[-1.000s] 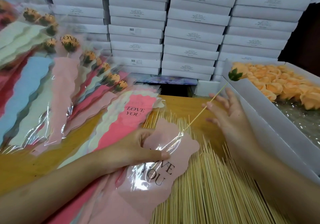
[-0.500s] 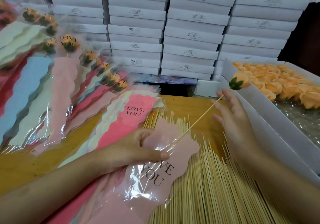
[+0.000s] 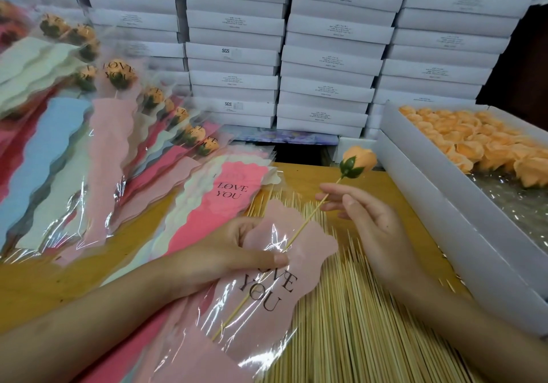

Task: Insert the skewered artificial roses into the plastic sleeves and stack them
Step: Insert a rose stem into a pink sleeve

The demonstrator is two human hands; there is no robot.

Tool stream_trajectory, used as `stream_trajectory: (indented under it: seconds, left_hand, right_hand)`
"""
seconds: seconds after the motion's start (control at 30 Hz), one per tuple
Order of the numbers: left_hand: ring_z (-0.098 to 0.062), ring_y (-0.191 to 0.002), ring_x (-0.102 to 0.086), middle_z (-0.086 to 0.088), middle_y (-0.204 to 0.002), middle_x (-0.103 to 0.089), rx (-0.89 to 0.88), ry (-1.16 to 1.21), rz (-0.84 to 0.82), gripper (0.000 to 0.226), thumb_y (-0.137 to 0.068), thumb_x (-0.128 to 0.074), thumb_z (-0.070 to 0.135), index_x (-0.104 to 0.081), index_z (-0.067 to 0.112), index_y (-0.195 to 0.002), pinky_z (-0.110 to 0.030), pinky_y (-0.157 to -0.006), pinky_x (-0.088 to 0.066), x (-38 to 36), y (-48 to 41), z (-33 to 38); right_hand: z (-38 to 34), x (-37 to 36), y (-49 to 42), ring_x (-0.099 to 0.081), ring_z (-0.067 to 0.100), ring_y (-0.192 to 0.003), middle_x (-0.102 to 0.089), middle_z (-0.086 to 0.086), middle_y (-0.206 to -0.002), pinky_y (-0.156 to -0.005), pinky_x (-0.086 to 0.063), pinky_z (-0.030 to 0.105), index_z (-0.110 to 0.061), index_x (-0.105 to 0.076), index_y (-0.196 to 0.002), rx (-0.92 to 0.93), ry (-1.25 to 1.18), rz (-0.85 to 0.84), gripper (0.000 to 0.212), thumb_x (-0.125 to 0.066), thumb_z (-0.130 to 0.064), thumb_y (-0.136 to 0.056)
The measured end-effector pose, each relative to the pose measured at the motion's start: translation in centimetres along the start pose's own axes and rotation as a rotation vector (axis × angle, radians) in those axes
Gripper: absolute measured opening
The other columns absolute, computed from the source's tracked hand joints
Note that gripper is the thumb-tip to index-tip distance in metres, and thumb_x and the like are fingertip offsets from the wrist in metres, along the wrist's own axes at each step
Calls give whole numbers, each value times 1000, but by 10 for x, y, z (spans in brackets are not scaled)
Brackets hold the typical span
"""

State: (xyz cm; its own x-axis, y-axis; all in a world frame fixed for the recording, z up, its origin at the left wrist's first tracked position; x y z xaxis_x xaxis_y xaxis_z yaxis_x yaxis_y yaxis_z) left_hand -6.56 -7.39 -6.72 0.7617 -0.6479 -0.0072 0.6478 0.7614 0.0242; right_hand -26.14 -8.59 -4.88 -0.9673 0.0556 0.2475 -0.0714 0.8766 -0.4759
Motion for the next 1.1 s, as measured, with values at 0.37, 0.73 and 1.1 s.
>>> stream_trajectory:
  seconds: [0.37,0.73,1.1]
  left_hand:
    - [-22,-78,-70,-12,-89,-73,36,2,102,25,-80,-72,11,-67,0,-101,-31,-73,-58,2,0,-1]
    - [-21,-69,-71,-13,-83,-74,36,46,165,15,-76,-74,12,-73,5,-90,-29,-65,-59,6,0,-2]
    - [-26,-74,-65,-14,-83,-71,6,-81,105,20,-78,-78,23,-72,6,-86,-32,-71,-51,3,0,-3]
  right_hand:
    - [-6,-7,8,-65,12,-104,-73,-7,-102,-93,-50,37,-25,-67,-118,67,77,-106,34,-40,-30,-98]
    - [8,2,0,-67,10,-72,-69,-1,-86,-60,-51,22,-16,-52,-85,-74,-62,26,21,-41,-17,-103]
    - [26,21,-6,-58,1,-60,-62,-14,-107,-49,-49,21,-41,-51,-130,-285,-276,278,31,-50,-33,-100]
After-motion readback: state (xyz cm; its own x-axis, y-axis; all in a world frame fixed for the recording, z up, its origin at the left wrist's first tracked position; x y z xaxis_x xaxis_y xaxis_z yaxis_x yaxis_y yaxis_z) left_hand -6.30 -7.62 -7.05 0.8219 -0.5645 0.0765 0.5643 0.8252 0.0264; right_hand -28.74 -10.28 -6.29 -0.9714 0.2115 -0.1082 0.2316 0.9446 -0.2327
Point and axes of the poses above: each hand's wrist, its own y-axis away from the middle knuckle, its own x-axis out of the back of the hand, z = x × y, the point moved 5 cm from there along -y, towards the middle knuckle
